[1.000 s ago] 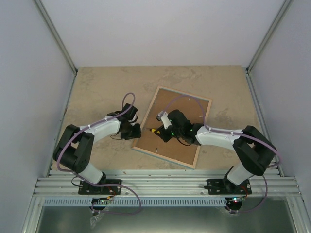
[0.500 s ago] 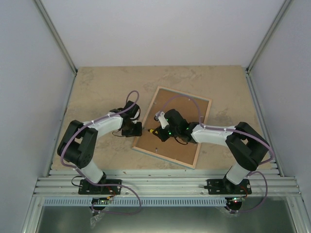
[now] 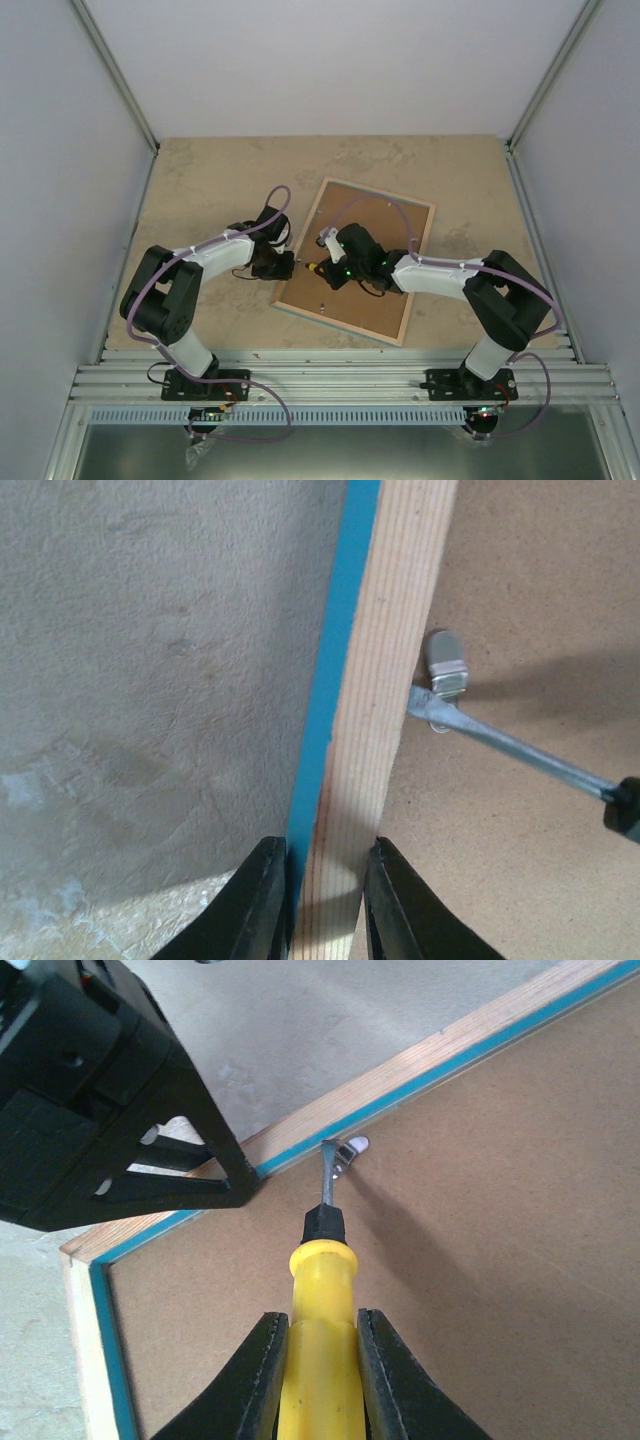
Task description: Take the photo out of the frame
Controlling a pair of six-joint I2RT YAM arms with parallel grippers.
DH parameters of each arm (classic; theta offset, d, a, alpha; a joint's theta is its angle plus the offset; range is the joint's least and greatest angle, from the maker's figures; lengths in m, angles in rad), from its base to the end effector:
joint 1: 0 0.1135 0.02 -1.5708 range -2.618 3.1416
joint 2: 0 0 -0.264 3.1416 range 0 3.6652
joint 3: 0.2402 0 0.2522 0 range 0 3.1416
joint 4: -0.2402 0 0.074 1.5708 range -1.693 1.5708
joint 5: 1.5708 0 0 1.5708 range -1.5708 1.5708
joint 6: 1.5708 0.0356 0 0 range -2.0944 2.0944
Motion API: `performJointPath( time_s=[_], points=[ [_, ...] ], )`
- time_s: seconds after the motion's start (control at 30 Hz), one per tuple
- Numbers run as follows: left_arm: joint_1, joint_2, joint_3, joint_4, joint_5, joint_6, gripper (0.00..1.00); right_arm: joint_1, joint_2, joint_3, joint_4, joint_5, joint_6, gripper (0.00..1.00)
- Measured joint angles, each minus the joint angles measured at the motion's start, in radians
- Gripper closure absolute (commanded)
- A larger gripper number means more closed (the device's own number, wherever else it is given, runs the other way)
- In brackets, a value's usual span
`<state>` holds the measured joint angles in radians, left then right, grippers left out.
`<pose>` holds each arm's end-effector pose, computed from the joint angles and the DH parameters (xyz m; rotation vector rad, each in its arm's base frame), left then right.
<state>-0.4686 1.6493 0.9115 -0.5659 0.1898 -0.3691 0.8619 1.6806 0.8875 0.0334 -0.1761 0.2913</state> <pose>0.2567 -0.1375 0.1512 0.1841 2.9405 -0.4172 0.2183 0.2641 0.1684 -0.7778 2.3225 0.7540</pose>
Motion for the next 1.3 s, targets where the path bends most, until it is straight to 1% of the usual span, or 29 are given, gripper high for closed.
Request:
performJointPath(
  time_s=[0.37,0.83,1.3],
  points=[
    [0.0,0.0,-0.001,0.003,0.0,0.01,0.88,0.0,0.0,0.016,-0.013,0.051,-0.002,1.0],
    [-0.002,-0.001,-0.004,0.012,0.0,0.01,0.88,0.0,-0.004,0.017,-0.04,0.051,-0.015,1.0],
    [-0.002,-0.002,-0.006,0.015,0.0,0.01,0.88,0.0,-0.048,0.013,-0.117,0.058,-0.018,1.0]
  ],
)
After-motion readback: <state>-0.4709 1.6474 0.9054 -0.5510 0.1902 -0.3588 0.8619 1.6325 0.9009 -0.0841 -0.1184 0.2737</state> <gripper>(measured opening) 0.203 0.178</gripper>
